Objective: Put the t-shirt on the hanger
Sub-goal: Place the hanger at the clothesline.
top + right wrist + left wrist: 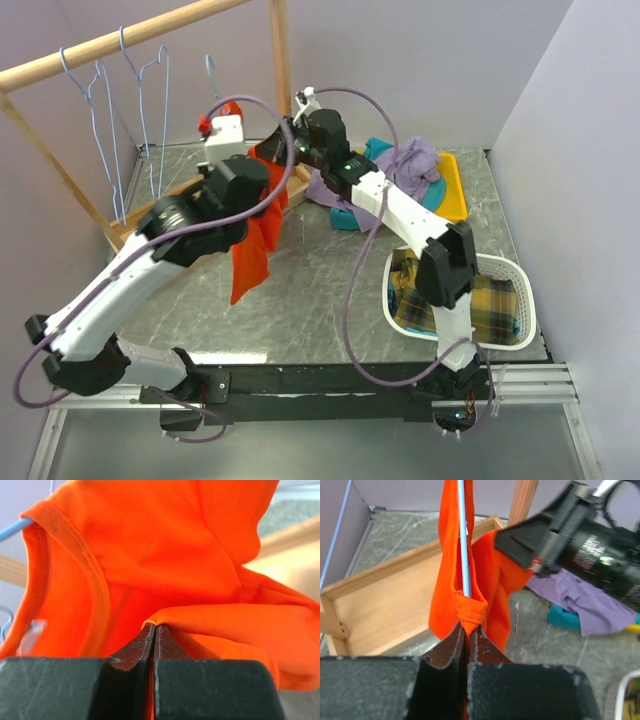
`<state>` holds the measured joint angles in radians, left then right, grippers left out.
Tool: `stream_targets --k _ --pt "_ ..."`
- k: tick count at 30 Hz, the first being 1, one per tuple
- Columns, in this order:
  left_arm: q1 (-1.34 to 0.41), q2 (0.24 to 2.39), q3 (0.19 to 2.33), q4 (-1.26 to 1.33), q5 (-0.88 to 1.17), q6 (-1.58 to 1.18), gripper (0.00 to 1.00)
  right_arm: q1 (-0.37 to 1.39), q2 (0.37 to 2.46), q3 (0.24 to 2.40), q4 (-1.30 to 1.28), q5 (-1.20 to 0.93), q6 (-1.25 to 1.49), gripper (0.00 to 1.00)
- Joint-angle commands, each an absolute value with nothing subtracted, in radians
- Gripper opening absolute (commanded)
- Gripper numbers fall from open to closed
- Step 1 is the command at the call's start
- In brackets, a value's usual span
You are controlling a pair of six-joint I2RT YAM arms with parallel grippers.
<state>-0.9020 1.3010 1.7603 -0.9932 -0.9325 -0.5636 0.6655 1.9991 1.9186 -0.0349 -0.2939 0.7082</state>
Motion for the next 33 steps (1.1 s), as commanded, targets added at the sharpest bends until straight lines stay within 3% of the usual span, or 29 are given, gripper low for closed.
stream_targets --k 1,9,18,33 --pt "-0.89 1.382 1.834 -0.804 -1.023 -0.47 0.01 0.637 2.103 2.06 0.138 -0.37 0.787 0.0" --pt "-0.856 1.538 1.963 -0.68 -1.141 -0.338 0.01 0.583 2.322 2.256 0.232 -0.405 0.946 0.0" --pt "-0.801 1.615 2.013 -0.444 -1.18 -0.158 0.01 0.575 2.444 2.289 0.301 -0.413 1.017 0.0" --pt "-0.666 1.761 2.184 -0.357 -1.034 -0.081 0.01 0.554 2.577 2.327 0.397 -0.407 1.155 0.0"
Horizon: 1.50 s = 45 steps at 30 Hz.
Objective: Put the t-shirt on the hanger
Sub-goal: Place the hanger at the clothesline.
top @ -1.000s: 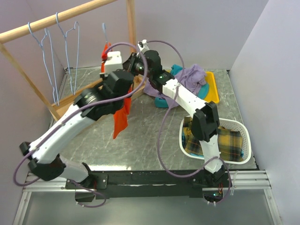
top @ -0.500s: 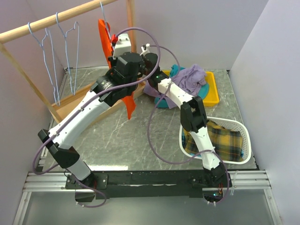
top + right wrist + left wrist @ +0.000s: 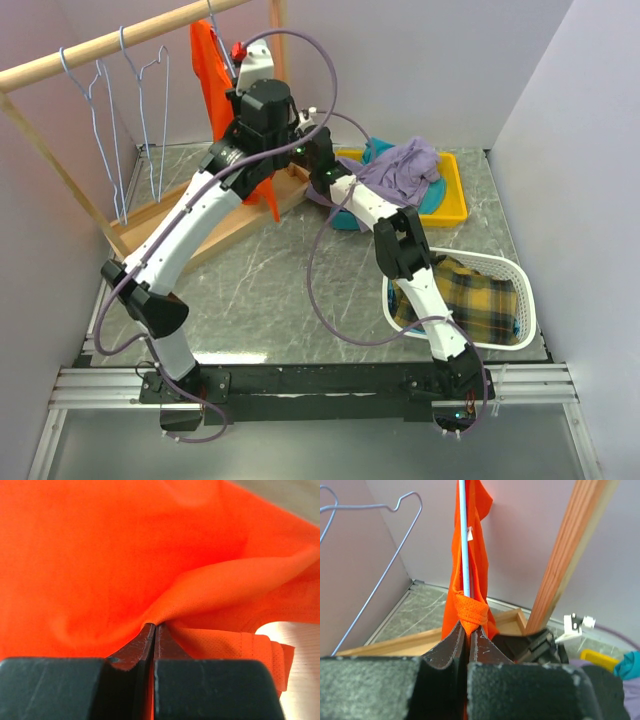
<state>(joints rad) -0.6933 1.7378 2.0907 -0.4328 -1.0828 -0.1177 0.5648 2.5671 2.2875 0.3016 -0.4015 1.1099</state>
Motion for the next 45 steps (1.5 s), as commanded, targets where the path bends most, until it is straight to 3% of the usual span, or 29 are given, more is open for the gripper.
stream_targets --k 1,10,13,18,19,20,30,31,36,40,45 --pt "-0.658 1.772 2.193 -0.354 -1.019 -0.078 0.01 0.554 2.577 2.321 0.403 -0.407 1.166 0.0" --pt "-0.646 1.882 2.275 -0.368 -0.971 -0.067 0.01 0.535 2.55 2.232 0.468 -0.399 1.206 0.0" --pt "-0.643 1.894 2.269 -0.374 -0.968 -0.08 0.01 0.531 2.527 2.209 0.469 -0.408 1.195 0.11" --pt "-0.635 1.899 2.258 -0.376 -0.934 -0.101 0.02 0.531 2.465 2.162 0.466 -0.426 1.152 0.43" --pt "-0.637 1.899 2.258 -0.382 -0.933 -0.103 0.07 0.529 2.451 2.142 0.471 -0.429 1.146 0.55" --pt "-0.635 1.896 2.255 -0.383 -0.931 -0.107 0.11 0.529 2.432 2.134 0.471 -0.437 1.14 0.6" --pt "-0.637 1.792 2.143 -0.376 -0.89 -0.126 0.55 0.529 2.284 1.994 0.506 -0.456 1.091 0.89" --pt "-0.637 1.772 2.125 -0.376 -0.881 -0.13 0.59 0.528 2.275 1.976 0.508 -0.456 1.088 0.96" --pt "-0.637 1.717 2.076 -0.38 -0.818 -0.143 0.71 0.528 2.212 1.91 0.471 -0.431 1.058 1.0" --pt "-0.635 1.655 2.019 -0.382 -0.758 -0.179 0.89 0.526 2.162 1.815 0.465 -0.41 1.049 1.0" --pt "-0.635 1.594 1.98 -0.411 -0.66 -0.233 0.98 0.522 2.079 1.695 0.488 -0.394 1.028 1.0"
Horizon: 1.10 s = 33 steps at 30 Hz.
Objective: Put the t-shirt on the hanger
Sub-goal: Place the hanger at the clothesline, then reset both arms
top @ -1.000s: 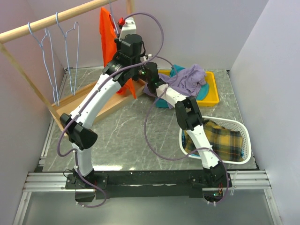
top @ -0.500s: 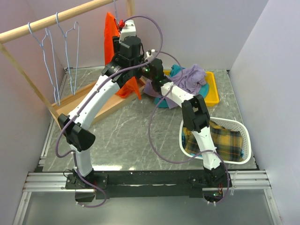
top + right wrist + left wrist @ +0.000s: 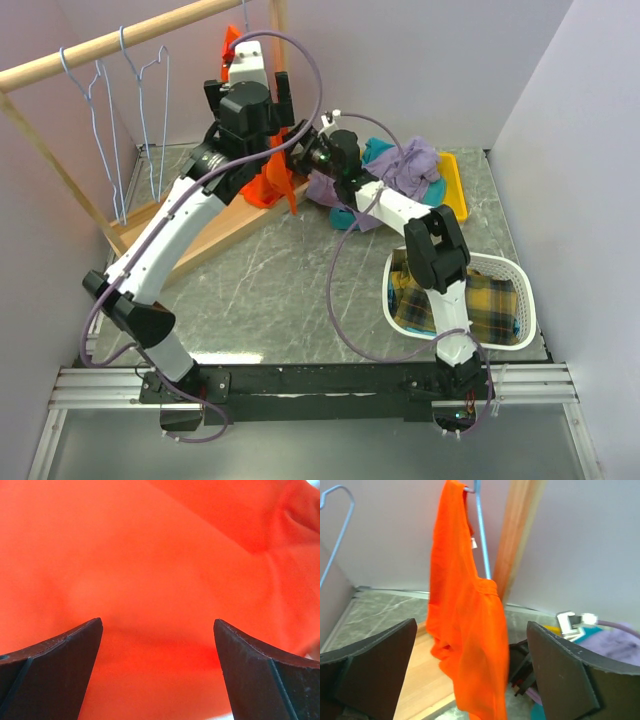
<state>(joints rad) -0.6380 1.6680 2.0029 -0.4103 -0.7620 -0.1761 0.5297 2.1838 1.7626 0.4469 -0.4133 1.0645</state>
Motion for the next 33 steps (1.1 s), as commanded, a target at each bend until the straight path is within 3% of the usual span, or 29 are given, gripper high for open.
stream_targets --k 1,13,21,28,33 --pt "-0.635 1.585 1.958 -0.413 -0.641 -0.248 0.97 0.522 2.048 1.649 0.497 -0.39 1.028 1.0" --pt "-0.676 1.434 1.812 -0.451 -0.454 -0.348 0.96 0.492 1.7 1.318 0.419 -0.287 0.942 1.0" --pt "-0.922 1.381 1.721 -0.497 -0.617 -0.347 0.96 0.474 1.287 0.988 0.134 -0.049 0.816 1.0" --pt "-1.071 1.25 1.366 -0.417 -0.643 -0.449 0.96 0.466 0.857 0.741 -0.098 0.08 0.79 1.0" --pt "-1.155 1.175 1.137 -0.385 -0.596 -0.569 0.96 0.465 0.698 0.618 -0.222 0.071 0.798 1.0"
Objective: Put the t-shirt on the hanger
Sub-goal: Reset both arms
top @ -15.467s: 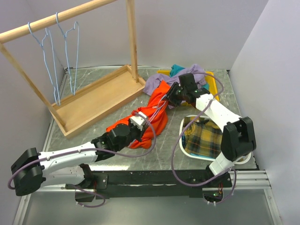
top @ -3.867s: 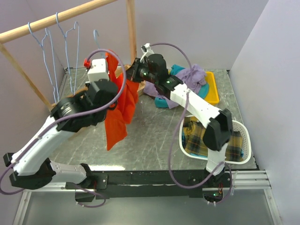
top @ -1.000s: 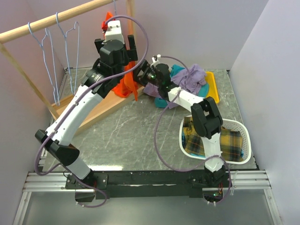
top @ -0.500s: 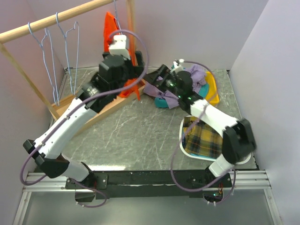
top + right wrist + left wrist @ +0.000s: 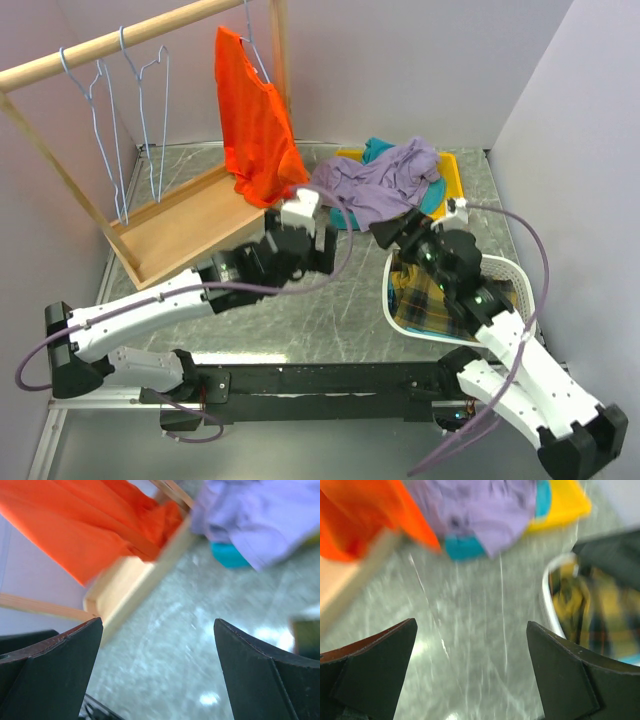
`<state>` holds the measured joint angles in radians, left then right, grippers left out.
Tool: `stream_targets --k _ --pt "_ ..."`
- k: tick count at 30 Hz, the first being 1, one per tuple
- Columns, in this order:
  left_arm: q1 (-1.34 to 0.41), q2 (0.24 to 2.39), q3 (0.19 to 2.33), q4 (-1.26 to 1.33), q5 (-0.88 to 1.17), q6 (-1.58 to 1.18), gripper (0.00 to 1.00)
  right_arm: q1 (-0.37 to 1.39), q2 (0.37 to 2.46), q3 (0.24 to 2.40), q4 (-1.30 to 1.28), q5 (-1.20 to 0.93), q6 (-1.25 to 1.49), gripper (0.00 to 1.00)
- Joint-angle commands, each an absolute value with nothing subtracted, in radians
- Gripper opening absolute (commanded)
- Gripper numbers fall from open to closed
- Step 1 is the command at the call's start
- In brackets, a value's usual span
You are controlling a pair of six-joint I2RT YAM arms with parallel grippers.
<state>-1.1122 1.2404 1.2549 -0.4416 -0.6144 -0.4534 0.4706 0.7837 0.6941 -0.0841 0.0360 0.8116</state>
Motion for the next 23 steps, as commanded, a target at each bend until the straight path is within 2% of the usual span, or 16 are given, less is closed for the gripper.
stream_targets --k 1,7,11,23 --pt "-1.158 1.163 1.112 -0.38 -0.578 -0.584 0.96 0.463 0.665 0.609 -0.238 0.058 0.805 1.0" --pt "-1.163 1.111 1.002 -0.466 -0.473 -0.681 0.96 0.466 0.577 0.557 -0.366 0.066 0.808 1.0" --pt "-1.163 1.031 0.901 -0.43 -0.442 -0.704 0.96 0.468 0.543 0.563 -0.469 0.061 0.795 1.0" --pt "-1.163 0.894 0.79 -0.402 -0.486 -0.782 0.96 0.466 0.483 0.477 -0.468 0.043 0.822 1.0"
